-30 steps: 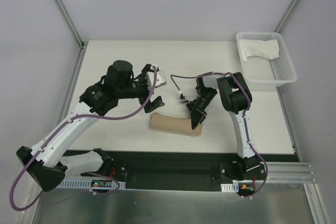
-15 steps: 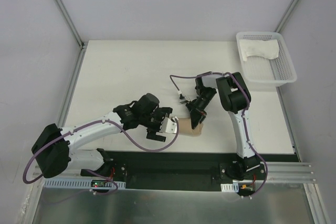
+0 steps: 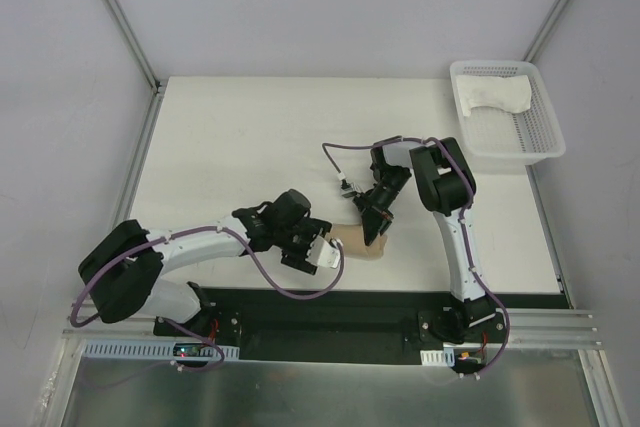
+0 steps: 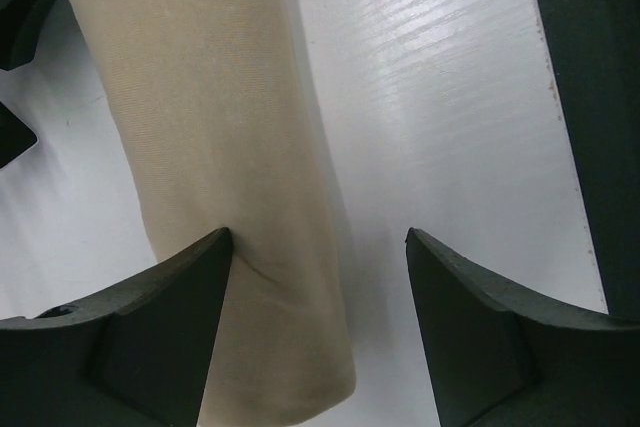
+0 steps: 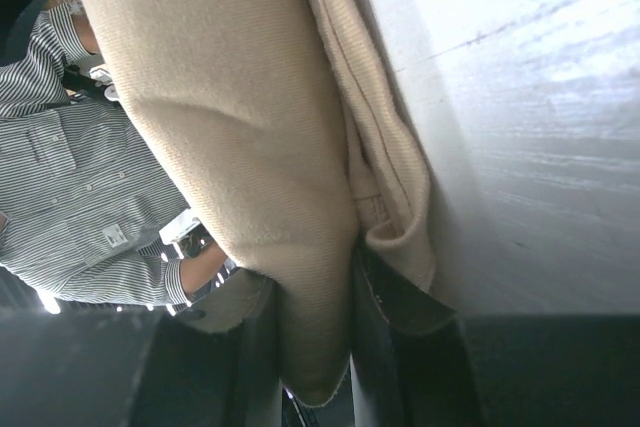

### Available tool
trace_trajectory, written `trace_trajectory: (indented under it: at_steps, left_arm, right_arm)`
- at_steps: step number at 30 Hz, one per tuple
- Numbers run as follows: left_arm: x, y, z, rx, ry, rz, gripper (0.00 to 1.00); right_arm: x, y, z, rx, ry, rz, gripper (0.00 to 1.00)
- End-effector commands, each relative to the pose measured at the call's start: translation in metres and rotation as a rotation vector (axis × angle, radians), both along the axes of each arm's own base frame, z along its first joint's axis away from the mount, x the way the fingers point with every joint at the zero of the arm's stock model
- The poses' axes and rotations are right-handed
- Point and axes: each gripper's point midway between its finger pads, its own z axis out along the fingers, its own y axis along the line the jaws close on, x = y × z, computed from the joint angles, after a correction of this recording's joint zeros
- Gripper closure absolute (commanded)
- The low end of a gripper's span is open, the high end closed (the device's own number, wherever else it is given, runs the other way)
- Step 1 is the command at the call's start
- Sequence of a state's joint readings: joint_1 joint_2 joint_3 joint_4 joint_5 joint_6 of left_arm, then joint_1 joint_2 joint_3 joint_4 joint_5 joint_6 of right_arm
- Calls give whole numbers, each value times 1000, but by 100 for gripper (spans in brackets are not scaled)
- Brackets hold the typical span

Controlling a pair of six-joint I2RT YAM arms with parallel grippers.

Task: Roll the t-shirts
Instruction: Roll the T-shirt to the center of the board.

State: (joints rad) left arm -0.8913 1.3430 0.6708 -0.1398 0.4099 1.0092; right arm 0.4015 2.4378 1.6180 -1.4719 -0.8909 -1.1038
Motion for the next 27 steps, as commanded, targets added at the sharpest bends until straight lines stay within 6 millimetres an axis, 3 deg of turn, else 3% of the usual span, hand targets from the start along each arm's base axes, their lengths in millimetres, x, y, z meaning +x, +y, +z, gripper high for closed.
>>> trace_trajectory:
  at_steps: [1, 8, 11, 12, 16, 18, 19, 21, 23, 24, 25, 26, 27]
  left_arm:
    - [7, 11, -28, 101, -23, 2, 33]
    - [-3, 25, -49, 214, 30, -42, 46]
    - [-6, 34, -61, 300, 81, -40, 56]
    - [-9, 38, -69, 337, 115, -46, 66]
    - [-9, 37, -71, 407, 183, -31, 87]
    - [-14, 42, -72, 431, 222, -31, 91]
    - [-12, 35, -66, 412, 239, -26, 96]
    - [-17, 42, -61, 442, 325, 7, 98]
    - [-20, 31, -48, 413, 421, 34, 99]
    - [-26, 38, -43, 436, 489, 51, 99]
    - [-23, 31, -35, 420, 505, 48, 99]
    - [-29, 26, -32, 406, 561, 36, 99]
    - [-37, 33, -26, 434, 635, 42, 99]
  right_arm:
    - [-13, -20, 2, -80, 80, 104, 98]
    - [-13, -21, 3, -78, 83, 102, 98]
    - [-13, -20, 4, -66, 81, 99, 97]
    - [-13, -20, 5, -59, 79, 93, 97]
    - [-7, -20, 7, -26, 74, 44, 73]
    - [0, -17, 17, 37, 41, -9, 65]
    - [9, -22, 23, 75, 9, -52, 53]
    - [35, -20, 54, 161, -116, -149, 45]
    - [72, -33, 88, 248, -274, -270, 24]
    - [79, -40, 111, 275, -380, -278, 14]
    - [84, -54, 123, 276, -450, -296, 4]
    - [86, -61, 132, 293, -525, -297, 4]
    - [73, -70, 151, 292, -611, -320, 4]
